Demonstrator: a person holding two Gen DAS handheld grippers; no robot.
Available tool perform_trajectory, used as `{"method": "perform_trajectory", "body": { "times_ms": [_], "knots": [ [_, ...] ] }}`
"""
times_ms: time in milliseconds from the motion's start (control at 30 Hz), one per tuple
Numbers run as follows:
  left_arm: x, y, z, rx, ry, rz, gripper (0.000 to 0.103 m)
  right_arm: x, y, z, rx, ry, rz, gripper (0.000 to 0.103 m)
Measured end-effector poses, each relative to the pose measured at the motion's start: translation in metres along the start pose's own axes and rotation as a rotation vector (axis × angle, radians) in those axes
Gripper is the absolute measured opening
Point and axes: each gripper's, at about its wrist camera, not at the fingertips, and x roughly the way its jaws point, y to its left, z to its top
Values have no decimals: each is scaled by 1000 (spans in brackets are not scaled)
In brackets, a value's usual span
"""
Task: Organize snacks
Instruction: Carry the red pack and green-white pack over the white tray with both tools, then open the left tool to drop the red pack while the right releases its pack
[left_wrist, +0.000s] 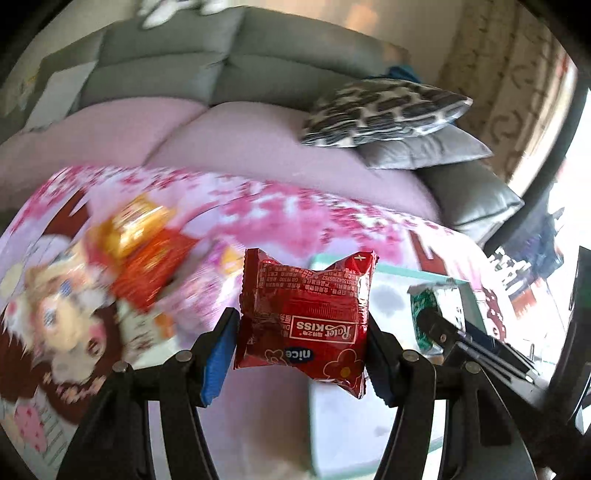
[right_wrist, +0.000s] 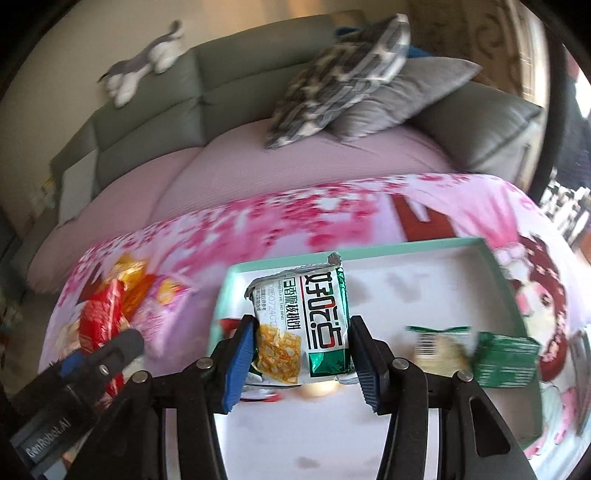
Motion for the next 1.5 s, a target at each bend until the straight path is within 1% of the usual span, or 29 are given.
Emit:
{"method": "perform_trajectory", "body": {
  "times_ms": [133,233,300,400,633,733,867,1200,1267,1433,1500],
  "knots": [
    [16,-29,9,72,-3,-34,65,-3,-33,4,73,-12,-66,54],
    [30,-46,10,112,13,-49,65,3,-57,3,141,14,-117,54],
    [41,-54,10,126,30,-54,65,9,-65,1,164,35,-133,54],
    [54,-64,11,137,44,-66,65,15,-76,-2,205,59,-129,54],
    [74,-74,8,137,81,-84,65,19,-77,-5,198,83,-165,54],
    [80,-73,7,127,96,-84,66,25,-77,-5,196,100,-174,54],
    [88,-69,6,98,126,-85,68,25,-74,-5,176,102,-186,54],
    [80,-72,8,80,143,-99,73,26,-73,-3,163,115,-187,54],
    [80,-72,7,76,150,-98,76,26,-72,-3,159,119,-186,54],
    [79,-73,8,68,164,-103,78,26,-72,-3,151,122,-188,62],
    [77,-74,8,67,166,-106,78,26,-71,-3,145,126,-190,63]
  ]
}}
